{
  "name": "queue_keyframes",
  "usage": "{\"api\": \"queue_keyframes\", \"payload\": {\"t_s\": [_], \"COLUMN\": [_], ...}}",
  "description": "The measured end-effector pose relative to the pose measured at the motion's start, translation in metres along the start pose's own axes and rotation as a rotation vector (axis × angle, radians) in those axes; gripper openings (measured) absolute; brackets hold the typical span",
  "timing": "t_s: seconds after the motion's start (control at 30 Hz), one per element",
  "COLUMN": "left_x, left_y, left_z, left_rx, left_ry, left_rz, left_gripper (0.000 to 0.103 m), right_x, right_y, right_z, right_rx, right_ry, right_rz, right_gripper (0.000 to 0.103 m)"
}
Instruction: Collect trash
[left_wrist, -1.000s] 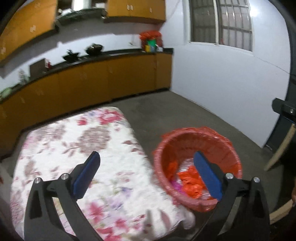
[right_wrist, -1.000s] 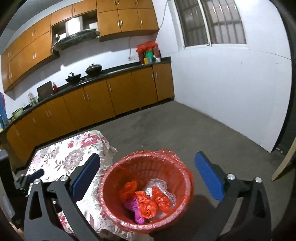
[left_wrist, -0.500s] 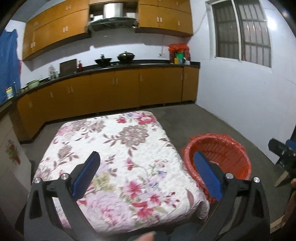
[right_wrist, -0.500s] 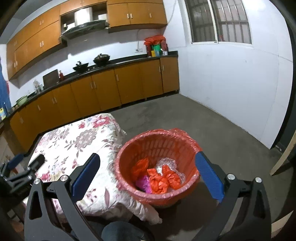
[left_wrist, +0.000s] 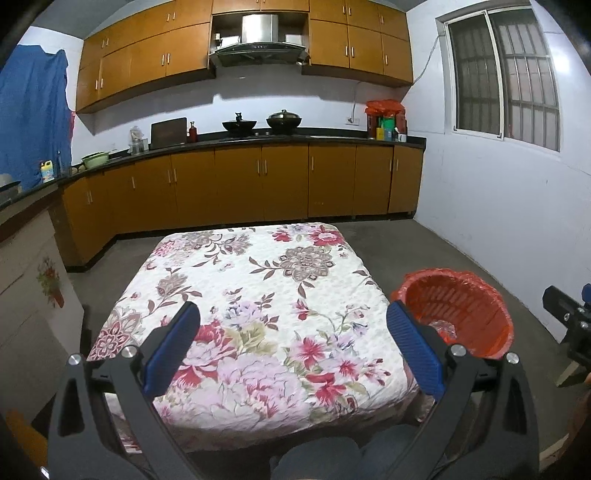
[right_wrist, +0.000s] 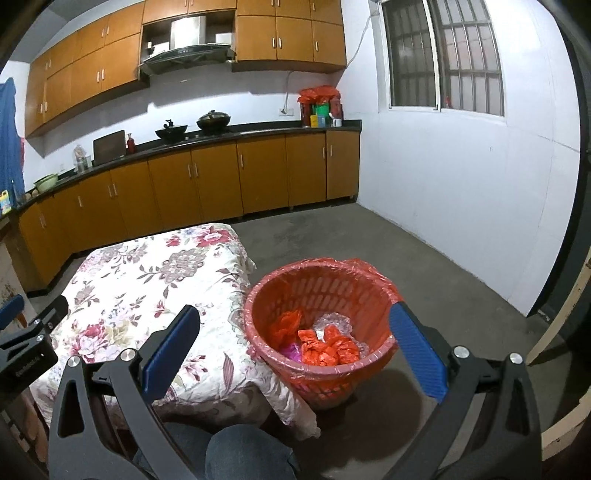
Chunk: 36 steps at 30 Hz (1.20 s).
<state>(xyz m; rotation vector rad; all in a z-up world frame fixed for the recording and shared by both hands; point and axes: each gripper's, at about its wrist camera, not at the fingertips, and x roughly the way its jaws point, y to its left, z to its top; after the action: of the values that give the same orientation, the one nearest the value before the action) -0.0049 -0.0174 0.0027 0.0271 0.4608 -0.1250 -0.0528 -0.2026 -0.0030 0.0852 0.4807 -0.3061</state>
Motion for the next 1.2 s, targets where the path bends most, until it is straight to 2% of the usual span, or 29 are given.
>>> {"api": "queue_keyframes", "payload": {"t_s": [0.27, 0.6, 1.2], "left_x": [-0.015, -0.021, -0.023], "left_y": [0.002, 0.002, 0.001], "left_z": [-0.011, -0.022, -0.026], "left_rx": [0.021, 0.025, 0.025], "left_ry": [-0.021, -0.013, -0.007], "left_rz": [0.033, 0.038, 0.043], "left_gripper": [0.099, 0.099, 0.099], "right_x": [-0.009, -0.013, -0.014], "right_y": [0.013, 0.018, 0.009], "right_z": [-0.015, -0.028, -0.029], "right_rx": [-0.012, -0.021, 0.015], "right_ry": [0.009, 0.022, 0.030], "right_rz": [0.004, -0.028, -0.056], "right_gripper": [0.101, 0.101, 0.101]}}
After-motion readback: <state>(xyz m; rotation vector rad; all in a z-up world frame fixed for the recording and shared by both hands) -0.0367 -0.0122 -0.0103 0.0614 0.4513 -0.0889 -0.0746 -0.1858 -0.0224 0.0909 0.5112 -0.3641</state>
